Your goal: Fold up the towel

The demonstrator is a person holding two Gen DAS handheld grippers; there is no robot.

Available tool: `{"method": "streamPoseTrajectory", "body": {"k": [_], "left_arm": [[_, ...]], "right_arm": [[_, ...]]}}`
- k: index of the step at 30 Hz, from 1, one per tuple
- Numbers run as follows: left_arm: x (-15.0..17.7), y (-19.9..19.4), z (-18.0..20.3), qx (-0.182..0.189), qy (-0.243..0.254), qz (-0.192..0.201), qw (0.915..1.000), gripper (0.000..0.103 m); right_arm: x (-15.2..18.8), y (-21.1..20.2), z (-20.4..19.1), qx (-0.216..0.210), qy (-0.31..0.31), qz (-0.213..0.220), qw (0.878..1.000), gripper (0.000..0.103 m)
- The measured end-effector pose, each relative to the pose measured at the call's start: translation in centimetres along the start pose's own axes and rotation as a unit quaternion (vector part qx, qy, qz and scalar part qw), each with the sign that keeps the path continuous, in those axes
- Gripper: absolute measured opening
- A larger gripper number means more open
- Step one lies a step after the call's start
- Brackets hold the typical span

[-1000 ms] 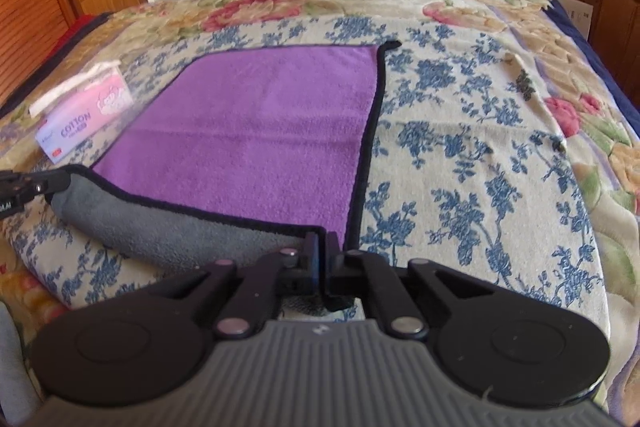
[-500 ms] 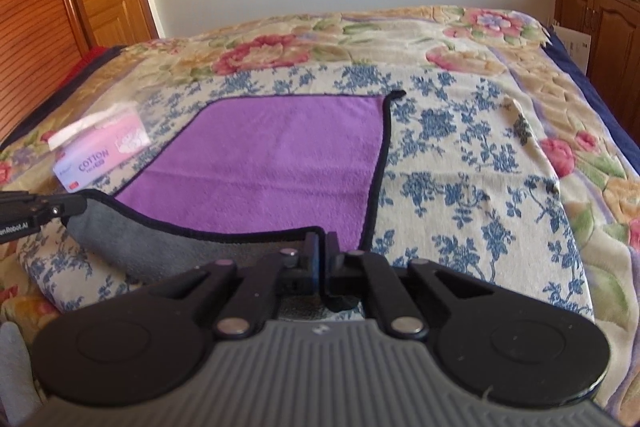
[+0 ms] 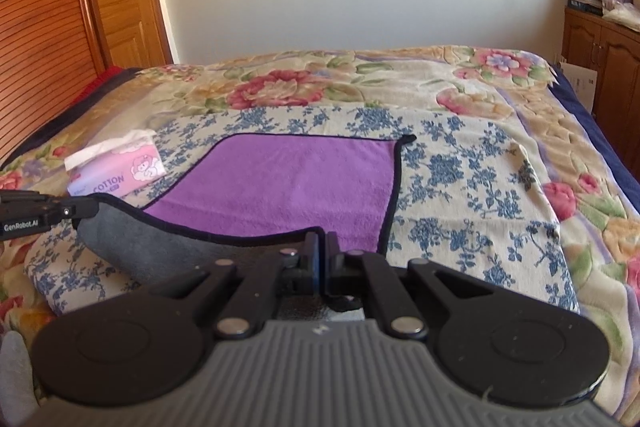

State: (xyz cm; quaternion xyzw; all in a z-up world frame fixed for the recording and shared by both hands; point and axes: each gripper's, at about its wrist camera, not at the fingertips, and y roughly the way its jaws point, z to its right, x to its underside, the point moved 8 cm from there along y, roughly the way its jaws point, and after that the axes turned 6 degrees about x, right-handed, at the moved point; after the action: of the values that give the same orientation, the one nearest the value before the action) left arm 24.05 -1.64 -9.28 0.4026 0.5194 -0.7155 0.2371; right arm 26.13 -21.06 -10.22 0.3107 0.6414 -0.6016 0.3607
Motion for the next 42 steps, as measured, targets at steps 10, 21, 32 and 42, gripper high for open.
{"method": "streamPoseTrajectory", "body": {"k": [10,21,32,42], "left_arm": [[-1.6,0.2,0.1,-0.004,0.007,0.015,0.9999,0.006],[-3.1,0.8,-0.1,-0.006,0.010,0.023,0.9997,0.006],[-4.0,2.4,-0.1,-0.010,0.022,0.026,0.9994,0.006],[-5.4,3.6,-0.4,-0.012,0.026,0.032,0.9991,0.006]], "right_arm": [[-1.6,0.1,-0.1,-0.001,-0.014,0.023,1.000,0.003],[-3.2,1.4,0.3,0.002,-0.025,0.038,0.999,0.003],[-3.9,3.2,0.8,0.008,-0.041,0.037,0.998,0.003],[-4.8,4.3,0.8,0.005,-0.052,0.040,0.998,0.003]]}}
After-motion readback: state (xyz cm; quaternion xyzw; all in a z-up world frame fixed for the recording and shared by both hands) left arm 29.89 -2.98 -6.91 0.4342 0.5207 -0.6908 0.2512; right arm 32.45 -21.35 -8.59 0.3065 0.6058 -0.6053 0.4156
